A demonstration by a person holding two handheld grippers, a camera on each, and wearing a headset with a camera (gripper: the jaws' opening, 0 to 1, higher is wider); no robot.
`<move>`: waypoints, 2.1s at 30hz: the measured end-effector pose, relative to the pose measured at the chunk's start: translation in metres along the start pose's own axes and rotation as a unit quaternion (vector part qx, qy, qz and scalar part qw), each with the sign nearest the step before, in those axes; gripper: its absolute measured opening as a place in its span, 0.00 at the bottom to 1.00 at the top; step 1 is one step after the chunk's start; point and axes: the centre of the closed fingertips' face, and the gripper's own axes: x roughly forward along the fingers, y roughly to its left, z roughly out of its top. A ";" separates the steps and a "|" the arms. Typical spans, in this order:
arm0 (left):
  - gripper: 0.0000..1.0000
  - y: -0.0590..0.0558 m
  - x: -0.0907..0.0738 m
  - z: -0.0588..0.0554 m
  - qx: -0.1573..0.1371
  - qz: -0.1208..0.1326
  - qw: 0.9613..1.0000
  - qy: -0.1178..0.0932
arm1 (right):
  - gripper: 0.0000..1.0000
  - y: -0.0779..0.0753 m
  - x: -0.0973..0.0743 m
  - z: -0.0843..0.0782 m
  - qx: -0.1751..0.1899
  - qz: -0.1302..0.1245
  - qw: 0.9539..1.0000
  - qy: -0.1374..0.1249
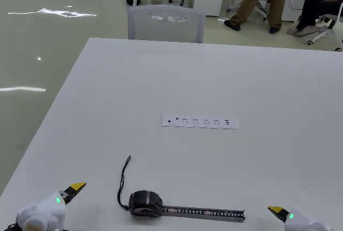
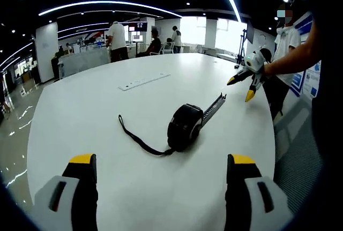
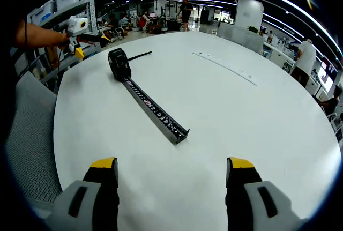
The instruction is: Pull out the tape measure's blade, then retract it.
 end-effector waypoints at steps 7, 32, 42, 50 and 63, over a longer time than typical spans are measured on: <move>0.99 0.000 -0.031 0.003 -0.053 0.044 0.996 -0.050 | 0.99 0.007 -0.027 -0.012 0.041 -0.041 0.998 -0.030; 0.99 -0.009 -0.079 -0.040 -0.067 0.078 0.994 -0.035 | 1.00 0.037 -0.079 -0.063 0.077 -0.072 0.994 -0.033; 0.99 -0.014 -0.091 -0.051 -0.063 0.082 0.994 -0.029 | 1.00 0.039 -0.087 -0.059 0.082 -0.077 0.992 -0.052; 0.99 -0.023 -0.088 -0.042 -0.072 0.087 0.993 -0.041 | 1.00 0.038 -0.085 -0.051 0.080 -0.084 0.991 -0.061; 0.99 -0.021 -0.092 -0.041 -0.079 0.093 0.992 -0.044 | 1.00 0.039 -0.086 -0.065 0.086 -0.081 0.992 -0.039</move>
